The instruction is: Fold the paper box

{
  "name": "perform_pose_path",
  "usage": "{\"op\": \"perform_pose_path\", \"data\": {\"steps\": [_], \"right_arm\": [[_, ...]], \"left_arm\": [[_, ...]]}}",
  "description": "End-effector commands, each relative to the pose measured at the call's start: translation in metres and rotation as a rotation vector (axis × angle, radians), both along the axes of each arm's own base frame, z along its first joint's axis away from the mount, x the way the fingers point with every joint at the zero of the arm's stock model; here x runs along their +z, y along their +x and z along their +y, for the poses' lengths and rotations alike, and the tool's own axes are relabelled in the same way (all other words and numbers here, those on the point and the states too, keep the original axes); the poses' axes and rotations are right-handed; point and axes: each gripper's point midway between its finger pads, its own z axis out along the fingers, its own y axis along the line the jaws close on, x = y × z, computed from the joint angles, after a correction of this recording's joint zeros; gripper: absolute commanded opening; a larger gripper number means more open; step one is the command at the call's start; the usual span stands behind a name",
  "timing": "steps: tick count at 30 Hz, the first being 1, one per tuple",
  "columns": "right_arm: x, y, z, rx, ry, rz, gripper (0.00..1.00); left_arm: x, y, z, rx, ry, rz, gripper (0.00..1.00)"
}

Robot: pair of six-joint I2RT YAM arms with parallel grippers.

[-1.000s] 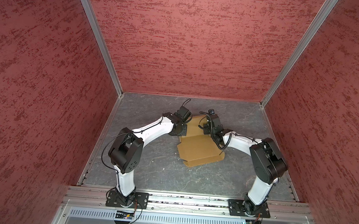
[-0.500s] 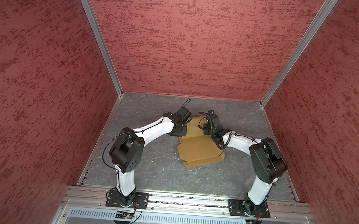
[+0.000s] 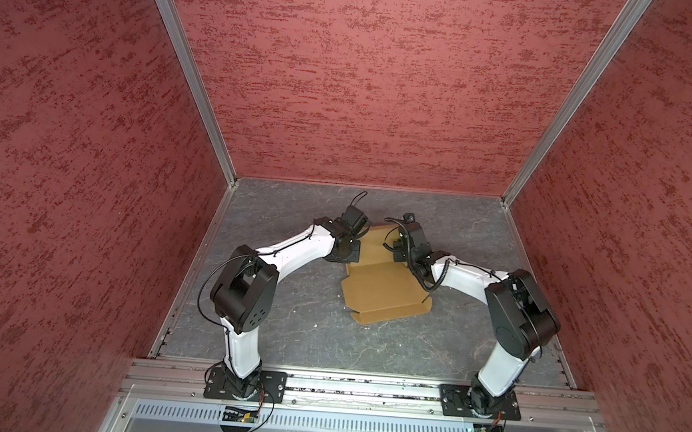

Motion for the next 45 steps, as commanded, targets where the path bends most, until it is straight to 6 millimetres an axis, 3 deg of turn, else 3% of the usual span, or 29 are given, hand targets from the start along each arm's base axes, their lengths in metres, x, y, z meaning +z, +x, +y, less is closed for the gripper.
{"op": "perform_pose_path", "data": {"steps": [1,12,19,27,35,41,45], "right_arm": [[0.015,0.001,-0.01,-0.04,0.014,-0.038,0.24],[0.034,0.005,-0.025,-0.074,0.072,-0.092,0.28],[0.048,0.01,-0.023,-0.062,0.133,-0.142,0.37],[0.062,0.021,-0.02,-0.053,0.153,-0.183,0.38],[0.07,0.026,-0.019,-0.056,0.157,-0.204,0.37],[0.07,0.03,-0.024,-0.084,0.13,-0.206,0.28],[0.068,0.033,-0.025,-0.096,0.118,-0.203,0.27]], "left_arm": [[0.003,0.001,-0.003,-0.014,-0.022,-0.008,0.05],[-0.001,0.0,-0.001,-0.014,-0.013,-0.002,0.05],[0.0,0.0,-0.002,-0.023,-0.014,-0.005,0.05],[-0.001,-0.001,-0.003,-0.03,-0.008,-0.005,0.05],[-0.001,-0.001,-0.004,-0.035,-0.004,-0.008,0.05],[-0.001,-0.001,-0.007,-0.042,-0.007,-0.008,0.04],[-0.002,-0.001,-0.008,-0.042,-0.008,-0.005,0.04]]}}
